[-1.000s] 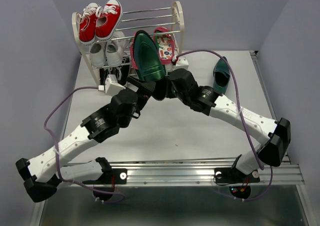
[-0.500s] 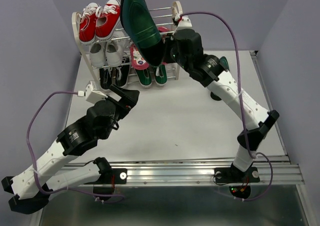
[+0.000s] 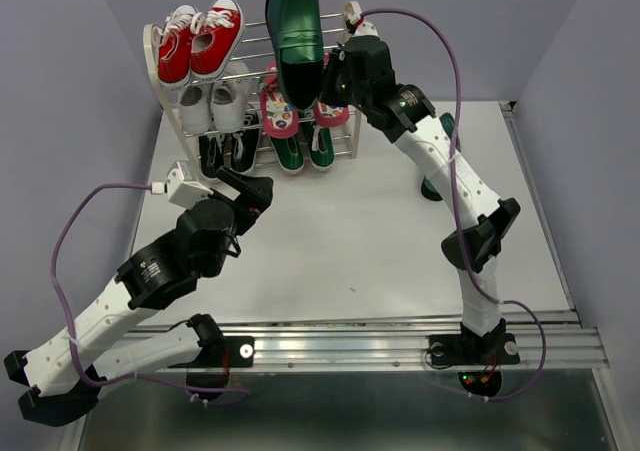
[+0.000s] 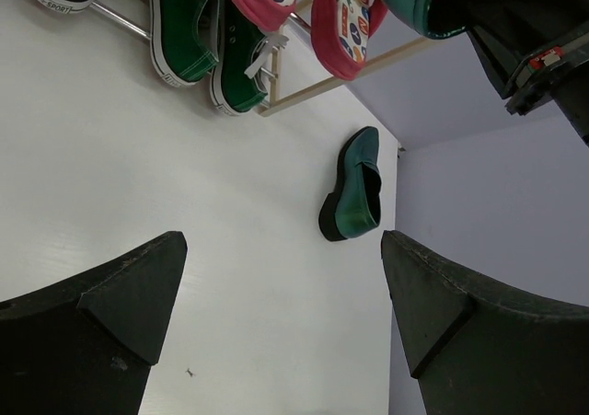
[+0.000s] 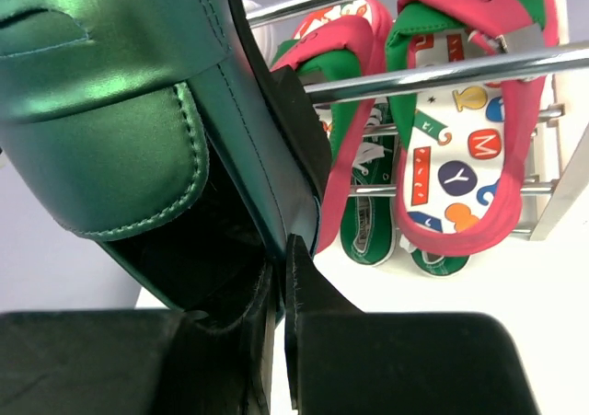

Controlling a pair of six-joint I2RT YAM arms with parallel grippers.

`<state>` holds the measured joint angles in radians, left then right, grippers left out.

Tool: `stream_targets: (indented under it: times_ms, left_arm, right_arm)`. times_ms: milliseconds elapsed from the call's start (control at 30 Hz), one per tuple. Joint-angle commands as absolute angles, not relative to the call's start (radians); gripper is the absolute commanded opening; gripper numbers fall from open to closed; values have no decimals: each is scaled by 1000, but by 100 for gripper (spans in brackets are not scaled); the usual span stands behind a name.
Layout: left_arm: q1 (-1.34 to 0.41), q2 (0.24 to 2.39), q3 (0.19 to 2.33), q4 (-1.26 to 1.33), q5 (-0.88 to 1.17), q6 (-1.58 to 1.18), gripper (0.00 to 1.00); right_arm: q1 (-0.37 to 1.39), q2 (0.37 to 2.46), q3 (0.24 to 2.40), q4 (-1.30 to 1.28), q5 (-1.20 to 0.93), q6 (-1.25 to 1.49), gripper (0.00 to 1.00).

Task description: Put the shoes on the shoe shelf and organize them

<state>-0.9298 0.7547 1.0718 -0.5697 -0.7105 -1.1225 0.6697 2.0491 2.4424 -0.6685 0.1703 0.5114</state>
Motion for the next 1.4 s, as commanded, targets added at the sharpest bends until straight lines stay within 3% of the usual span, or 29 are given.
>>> stream_targets:
  times_ms: [0, 567, 867, 1000, 1267, 1367]
  left_arm:
    - [-934, 753, 1081, -545, -773, -1112, 99]
    - [-934, 775, 1062, -503, -770, -1104, 99]
    - [-934, 756, 1034, -485, -765, -1111, 99]
    - [-934, 747, 1025, -479, -762, -1112, 99]
    - [-934, 736, 1023, -491, -772, -1118, 99]
    - [-934, 730, 1023, -509, -778, -1124, 99]
  right_arm:
    - [673, 2002, 2494, -541, 129, 551, 1]
    - [644, 2023, 2540, -402, 173, 591, 6]
    - [644, 2017, 2530, -359, 146, 554, 28]
    - [644, 1997, 2513, -339, 143, 564, 45]
    - [644, 2031, 2483, -256, 112, 606, 44]
    - [644, 2057, 2484, -232, 83, 614, 48]
